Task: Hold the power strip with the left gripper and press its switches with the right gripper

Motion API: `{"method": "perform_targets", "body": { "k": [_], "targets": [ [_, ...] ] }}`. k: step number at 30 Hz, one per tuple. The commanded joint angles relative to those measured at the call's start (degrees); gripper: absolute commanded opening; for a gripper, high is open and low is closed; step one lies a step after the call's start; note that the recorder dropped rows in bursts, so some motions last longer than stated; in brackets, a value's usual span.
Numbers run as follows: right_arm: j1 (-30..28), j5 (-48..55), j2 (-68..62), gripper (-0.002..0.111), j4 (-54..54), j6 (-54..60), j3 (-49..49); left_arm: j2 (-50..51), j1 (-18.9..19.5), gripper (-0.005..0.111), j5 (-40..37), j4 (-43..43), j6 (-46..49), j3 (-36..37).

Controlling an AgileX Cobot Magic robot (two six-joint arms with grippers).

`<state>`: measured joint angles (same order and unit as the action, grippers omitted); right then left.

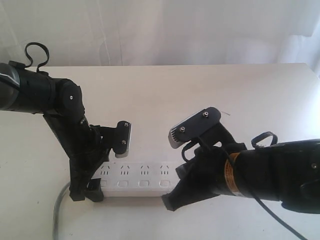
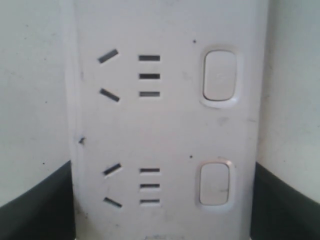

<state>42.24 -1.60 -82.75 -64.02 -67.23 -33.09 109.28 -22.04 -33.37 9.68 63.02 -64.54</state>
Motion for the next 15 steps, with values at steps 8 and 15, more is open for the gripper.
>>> {"method": "perform_targets", "body": {
  "k": [8,15],
  "targets": [
    [-0.03,-0.04,-9.80,0.000,-0.25,1.12,-1.66,3.37,0.13,0.000,-3.77,-2.94,-1.54,2.72],
    [-0.03,1.60,-9.60,0.000,-0.49,1.70,-2.96,3.37,0.13,0.000,-4.43,-2.94,-1.54,2.72]
  ]
}}
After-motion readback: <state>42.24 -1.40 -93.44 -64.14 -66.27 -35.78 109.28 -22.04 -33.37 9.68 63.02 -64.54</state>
